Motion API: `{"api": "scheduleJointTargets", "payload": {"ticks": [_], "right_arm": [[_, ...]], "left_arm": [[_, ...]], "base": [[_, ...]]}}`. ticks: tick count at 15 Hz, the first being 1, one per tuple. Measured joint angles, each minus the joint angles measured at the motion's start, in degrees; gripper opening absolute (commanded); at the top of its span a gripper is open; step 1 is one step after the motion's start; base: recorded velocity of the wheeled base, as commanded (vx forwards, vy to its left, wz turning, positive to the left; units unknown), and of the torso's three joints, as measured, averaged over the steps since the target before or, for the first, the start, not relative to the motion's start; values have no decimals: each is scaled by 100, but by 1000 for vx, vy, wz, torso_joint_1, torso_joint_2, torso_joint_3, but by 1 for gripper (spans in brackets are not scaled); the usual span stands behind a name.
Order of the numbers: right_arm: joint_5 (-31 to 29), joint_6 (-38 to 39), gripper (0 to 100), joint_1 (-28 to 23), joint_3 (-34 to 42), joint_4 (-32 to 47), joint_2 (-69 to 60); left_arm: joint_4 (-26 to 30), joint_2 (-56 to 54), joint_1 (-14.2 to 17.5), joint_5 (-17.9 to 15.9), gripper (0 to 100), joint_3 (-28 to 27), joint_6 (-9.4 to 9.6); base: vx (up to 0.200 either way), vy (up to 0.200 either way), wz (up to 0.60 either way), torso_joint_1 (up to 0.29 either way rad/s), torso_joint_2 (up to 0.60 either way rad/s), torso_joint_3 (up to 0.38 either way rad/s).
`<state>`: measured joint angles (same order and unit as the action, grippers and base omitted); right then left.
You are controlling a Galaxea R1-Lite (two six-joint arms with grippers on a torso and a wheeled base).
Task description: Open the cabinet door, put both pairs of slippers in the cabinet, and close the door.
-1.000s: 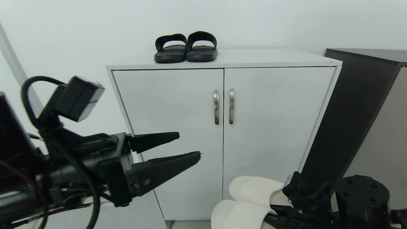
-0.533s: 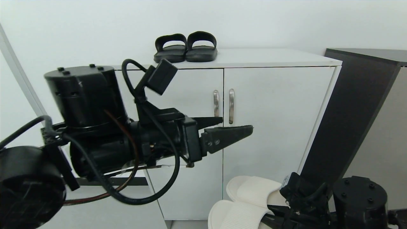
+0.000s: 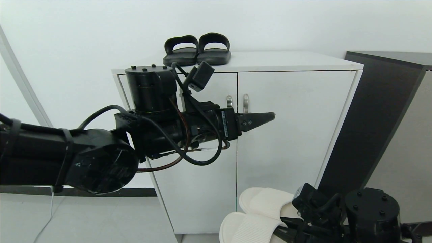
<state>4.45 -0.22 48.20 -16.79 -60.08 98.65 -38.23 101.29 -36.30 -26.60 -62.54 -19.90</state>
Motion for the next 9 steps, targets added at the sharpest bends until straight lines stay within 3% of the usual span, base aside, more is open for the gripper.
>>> {"api": "scheduleJointTargets", "payload": {"ticks": [2, 6, 9], "right_arm": [[-2, 0, 0, 0, -13, -57, 17], [-13, -7, 0, 0, -16, -227, 80], [-21, -10, 0, 0, -13, -299, 149]], "left_arm": [[0, 173, 69, 118, 100, -206, -84], [16, 356, 100, 641, 100, -311, -88], [22, 419, 102, 805, 100, -363, -90]], "base": [[0, 0, 0, 0, 0, 0], [0, 0, 0, 0, 0, 0], [0, 0, 0, 0, 0, 0]]}}
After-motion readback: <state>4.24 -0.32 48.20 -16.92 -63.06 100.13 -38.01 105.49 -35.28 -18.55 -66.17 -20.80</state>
